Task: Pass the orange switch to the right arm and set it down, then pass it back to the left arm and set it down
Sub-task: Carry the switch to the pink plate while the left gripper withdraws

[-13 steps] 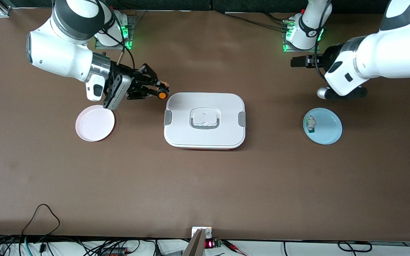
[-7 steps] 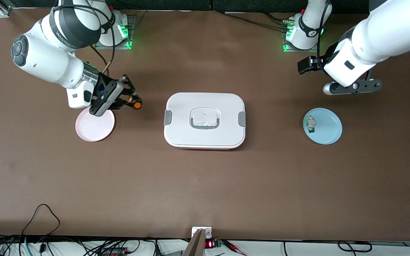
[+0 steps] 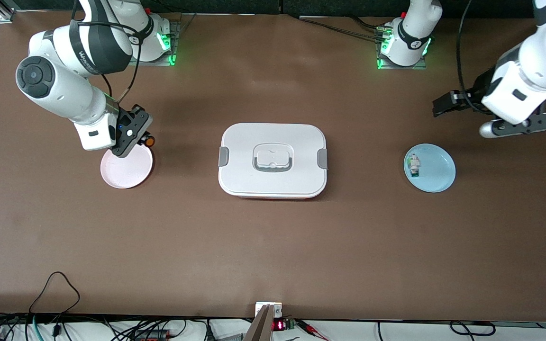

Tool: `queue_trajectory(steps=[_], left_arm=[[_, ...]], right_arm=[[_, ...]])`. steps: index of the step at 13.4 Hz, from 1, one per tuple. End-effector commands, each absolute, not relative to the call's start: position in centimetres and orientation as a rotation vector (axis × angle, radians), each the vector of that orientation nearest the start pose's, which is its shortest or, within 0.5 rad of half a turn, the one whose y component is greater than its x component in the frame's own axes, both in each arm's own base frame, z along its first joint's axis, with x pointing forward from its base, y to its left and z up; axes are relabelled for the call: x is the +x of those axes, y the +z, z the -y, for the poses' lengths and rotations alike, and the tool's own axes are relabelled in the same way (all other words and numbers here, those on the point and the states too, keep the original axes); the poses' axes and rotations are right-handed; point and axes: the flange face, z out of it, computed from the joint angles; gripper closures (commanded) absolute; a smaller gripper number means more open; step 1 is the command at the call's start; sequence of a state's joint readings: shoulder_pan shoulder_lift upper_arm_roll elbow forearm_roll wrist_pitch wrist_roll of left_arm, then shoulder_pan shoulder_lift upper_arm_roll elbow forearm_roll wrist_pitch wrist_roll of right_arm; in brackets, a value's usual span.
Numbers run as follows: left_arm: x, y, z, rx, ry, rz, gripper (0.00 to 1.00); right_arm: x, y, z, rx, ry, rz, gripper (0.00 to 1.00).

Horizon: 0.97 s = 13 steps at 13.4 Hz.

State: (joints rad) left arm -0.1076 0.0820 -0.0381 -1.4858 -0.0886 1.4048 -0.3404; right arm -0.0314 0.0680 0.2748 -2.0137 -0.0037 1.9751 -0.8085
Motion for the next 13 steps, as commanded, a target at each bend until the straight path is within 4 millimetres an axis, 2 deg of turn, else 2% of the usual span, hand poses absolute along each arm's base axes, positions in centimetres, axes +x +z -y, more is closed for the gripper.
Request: queue_trajectory(steps=[1,3,4,6,7,11,13], left_arm=[[53.8,61.0,8.5,-3.180,0.255,0.259,0.00],[53.8,61.0,8.4,-3.181,0.257,0.249,0.00],[53.8,60.9,8.6,-3.182,0.260,0.242,0.00],[53.8,61.0,8.8,-3.184,0.249,0.213,0.00],[53.8,60.9,8.7,-3.178,0.245,0.207,0.00],[53.9,61.0,8.8,-3.171,0.239,0.216,0.00],[53.8,60.9,8.9,-3.171,0.246,0.216,0.00]], right_arm=[[53.6,41.2,-11.9,-2.667,0.265,1.751,0.74],[53.9,40.2,-10.8,-2.620,0.336,1.915,0.74],[54.3,39.5,-9.5,-2.629,0.362,1.930,0.74],[54.7,38.1,-8.9,-2.601,0.353,1.971,0.74],[54.8,37.1,-7.6,-2.599,0.337,1.981,0.74],[52.7,31.6,-6.0,-2.573,0.226,2.016,0.74],[52.1,29.5,-4.9,-2.572,0.181,2.043,0.74]])
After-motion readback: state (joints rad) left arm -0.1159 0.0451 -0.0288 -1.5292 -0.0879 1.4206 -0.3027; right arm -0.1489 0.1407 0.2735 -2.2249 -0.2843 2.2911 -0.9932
